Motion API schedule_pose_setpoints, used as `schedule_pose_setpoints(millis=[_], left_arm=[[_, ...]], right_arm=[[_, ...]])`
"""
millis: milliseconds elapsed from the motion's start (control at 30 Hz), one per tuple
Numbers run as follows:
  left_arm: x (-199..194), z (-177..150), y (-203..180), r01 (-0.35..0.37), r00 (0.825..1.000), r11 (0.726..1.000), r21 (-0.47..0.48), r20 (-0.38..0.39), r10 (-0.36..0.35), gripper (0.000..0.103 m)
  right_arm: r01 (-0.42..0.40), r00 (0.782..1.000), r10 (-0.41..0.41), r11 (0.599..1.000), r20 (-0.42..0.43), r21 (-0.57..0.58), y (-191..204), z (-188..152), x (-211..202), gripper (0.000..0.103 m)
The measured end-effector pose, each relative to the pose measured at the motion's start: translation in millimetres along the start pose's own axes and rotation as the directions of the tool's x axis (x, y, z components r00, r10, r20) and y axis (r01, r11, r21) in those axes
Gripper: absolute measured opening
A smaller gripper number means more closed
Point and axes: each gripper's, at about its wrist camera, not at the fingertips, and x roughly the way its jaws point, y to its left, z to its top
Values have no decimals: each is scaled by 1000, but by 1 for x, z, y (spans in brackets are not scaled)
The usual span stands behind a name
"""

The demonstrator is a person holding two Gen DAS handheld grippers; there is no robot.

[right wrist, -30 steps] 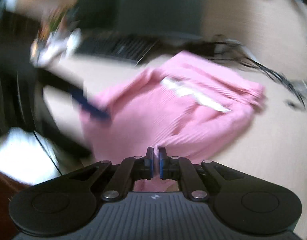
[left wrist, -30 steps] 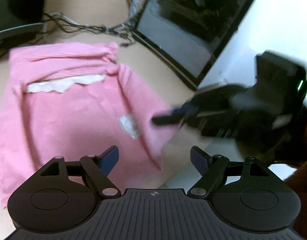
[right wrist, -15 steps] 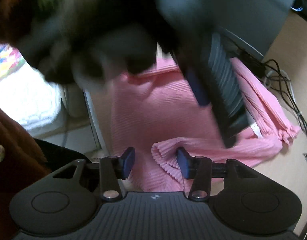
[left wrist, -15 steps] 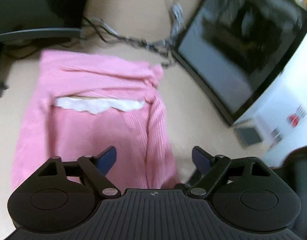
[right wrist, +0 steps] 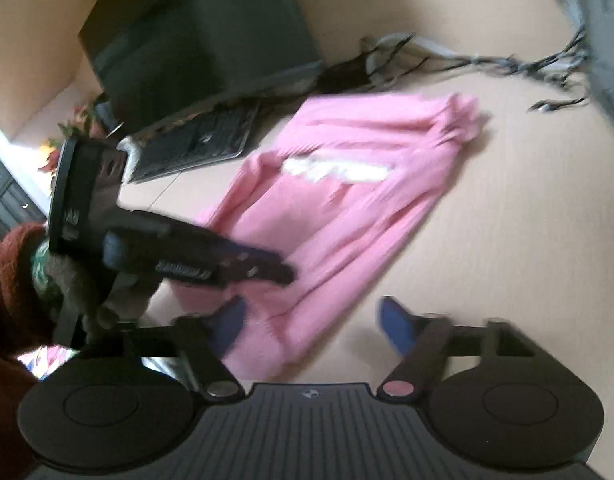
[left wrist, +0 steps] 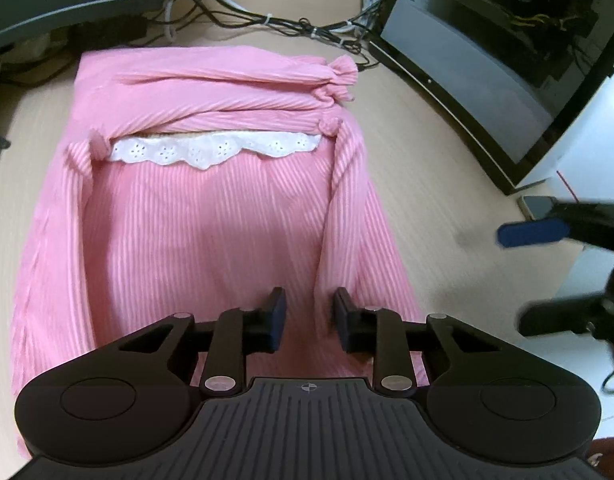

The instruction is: Fold clothes

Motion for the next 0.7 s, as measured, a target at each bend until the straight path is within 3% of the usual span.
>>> schedule_pose_setpoints(millis=[67,133,300,367,467,600,700], left_arm=[[0,-1,2,8,1000,1000,-12,-1,-8,30],[-1,-1,4,16,1000,1000,-24,-1,-16,30],[-2,-3,8,37,999,998,-54,-1,-37,30],[-3,-5,9,46,999,997,-66,-1,-46,30],[-4,-7,11,60,998,995,-83,-1,-60,30],[-5,-9,14,79,997,991,-106,0,-79,30],[-7,-15,11,91,996,991,-97,-4,-92,29]], right_arm=[[9,999,-12,996,-37,-86,16,-8,17,61],[-17,997,8,993,-73,-120,29,-12,33,51],[-212,974,190,957,-124,-199,64,-19,23,49],[-252,965,223,935,-138,-251,75,-19,15,49],[-210,975,182,940,-127,-270,74,-15,4,49],[-76,996,62,966,-65,-248,54,-4,-9,49],[59,998,-61,985,-2,-165,31,11,-8,31]])
